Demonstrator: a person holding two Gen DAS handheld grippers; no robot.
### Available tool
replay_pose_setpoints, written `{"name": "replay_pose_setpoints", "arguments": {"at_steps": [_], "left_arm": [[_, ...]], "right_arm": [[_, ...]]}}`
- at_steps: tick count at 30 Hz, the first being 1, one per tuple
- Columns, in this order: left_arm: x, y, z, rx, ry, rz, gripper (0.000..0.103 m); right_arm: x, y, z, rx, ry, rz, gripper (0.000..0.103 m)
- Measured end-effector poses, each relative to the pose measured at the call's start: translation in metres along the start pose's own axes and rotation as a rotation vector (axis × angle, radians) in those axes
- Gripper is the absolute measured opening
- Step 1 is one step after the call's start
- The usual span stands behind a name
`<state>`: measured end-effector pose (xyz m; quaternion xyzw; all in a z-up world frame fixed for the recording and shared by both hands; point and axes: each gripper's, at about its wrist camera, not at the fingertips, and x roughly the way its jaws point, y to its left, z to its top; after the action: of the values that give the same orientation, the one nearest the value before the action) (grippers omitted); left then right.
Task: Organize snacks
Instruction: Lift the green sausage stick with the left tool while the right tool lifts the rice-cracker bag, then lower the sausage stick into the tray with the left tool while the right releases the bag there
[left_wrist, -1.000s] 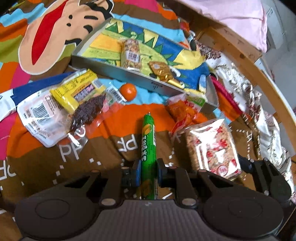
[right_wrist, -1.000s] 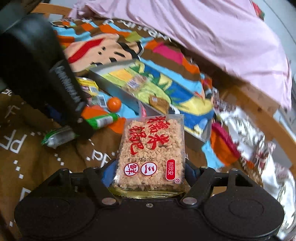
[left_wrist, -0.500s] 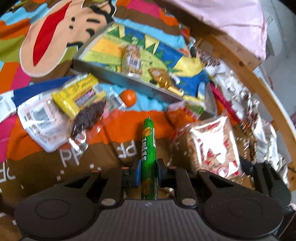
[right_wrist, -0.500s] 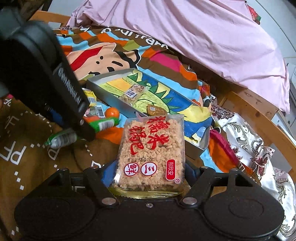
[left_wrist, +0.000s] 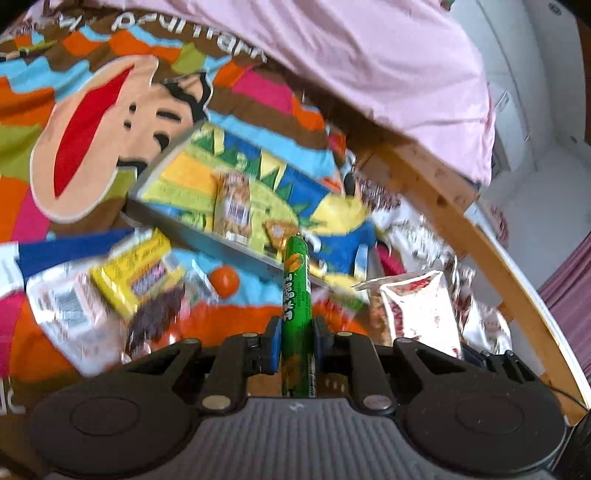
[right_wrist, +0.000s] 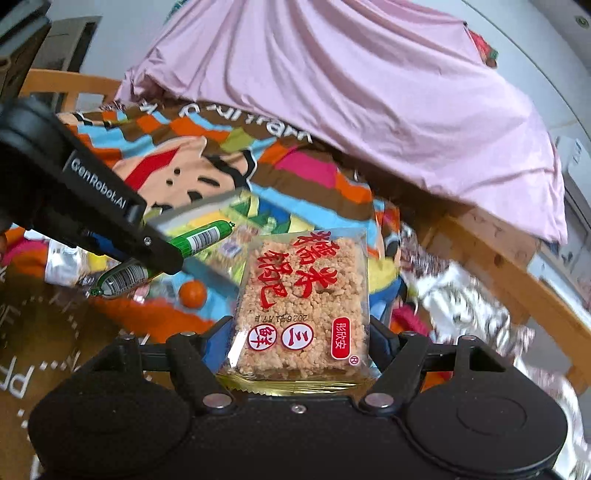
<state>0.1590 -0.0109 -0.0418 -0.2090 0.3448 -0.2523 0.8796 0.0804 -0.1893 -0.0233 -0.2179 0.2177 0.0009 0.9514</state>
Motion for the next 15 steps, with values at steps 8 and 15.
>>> {"name": "replay_pose_setpoints", "arguments": {"at_steps": [8, 15], "left_arm": [[0.019, -0.006, 0.031, 0.008, -0.083, -0.017, 0.019], [0.062, -0.019, 0.077, 0.053, -0.126, -0.031, 0.019]], "right_arm": [[0.045, -0.039, 0.021, -0.048, -0.057, 0.024, 0.075], [0.117, -0.067, 0.028, 0.075, -0.074, 0.011, 0.075]]}}
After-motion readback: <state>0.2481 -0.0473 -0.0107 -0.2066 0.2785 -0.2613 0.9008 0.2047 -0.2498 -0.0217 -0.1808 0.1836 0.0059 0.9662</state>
